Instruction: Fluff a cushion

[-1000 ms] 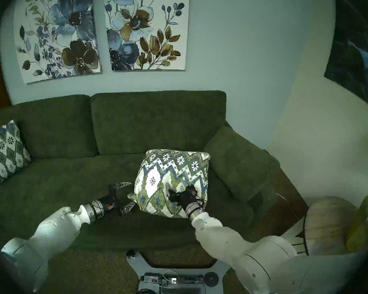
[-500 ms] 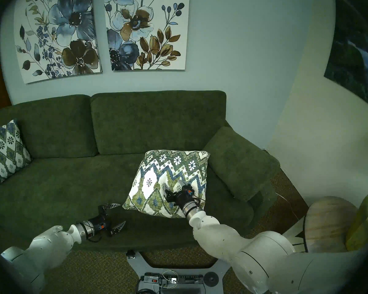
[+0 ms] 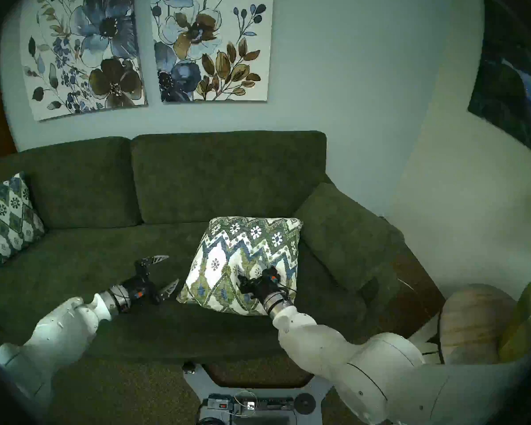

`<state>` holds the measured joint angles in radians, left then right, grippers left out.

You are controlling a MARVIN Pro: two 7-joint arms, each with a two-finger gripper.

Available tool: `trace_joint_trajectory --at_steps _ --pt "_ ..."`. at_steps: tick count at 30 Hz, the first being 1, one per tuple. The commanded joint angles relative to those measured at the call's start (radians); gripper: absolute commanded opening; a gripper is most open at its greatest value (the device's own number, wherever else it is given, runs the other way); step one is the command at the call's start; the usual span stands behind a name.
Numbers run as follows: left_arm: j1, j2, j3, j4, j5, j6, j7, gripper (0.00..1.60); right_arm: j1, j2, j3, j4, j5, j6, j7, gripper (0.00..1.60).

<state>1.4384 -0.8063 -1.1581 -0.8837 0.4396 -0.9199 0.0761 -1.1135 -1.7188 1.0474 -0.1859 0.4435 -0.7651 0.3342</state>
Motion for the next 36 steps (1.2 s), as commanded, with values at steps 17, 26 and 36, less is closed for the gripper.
trace_joint_trajectory --at_steps 17,26,36 --pt "-0.088 -0.174 0.081 -0.123 0.065 0.098 0.005 1.6 -0.109 0.083 -0.032 0.038 -0.012 0.009 0.011 1.6" --pt "-0.132 -0.223 0.103 0.04 0.074 0.212 -0.019 1.6 -0.119 0.109 -0.036 0.036 -0.008 -0.038 0.03 1.6" --pt "-0.152 -0.31 0.122 0.171 0.076 0.282 -0.046 1.6 -0.136 0.13 -0.045 0.035 -0.01 -0.078 0.057 1.6"
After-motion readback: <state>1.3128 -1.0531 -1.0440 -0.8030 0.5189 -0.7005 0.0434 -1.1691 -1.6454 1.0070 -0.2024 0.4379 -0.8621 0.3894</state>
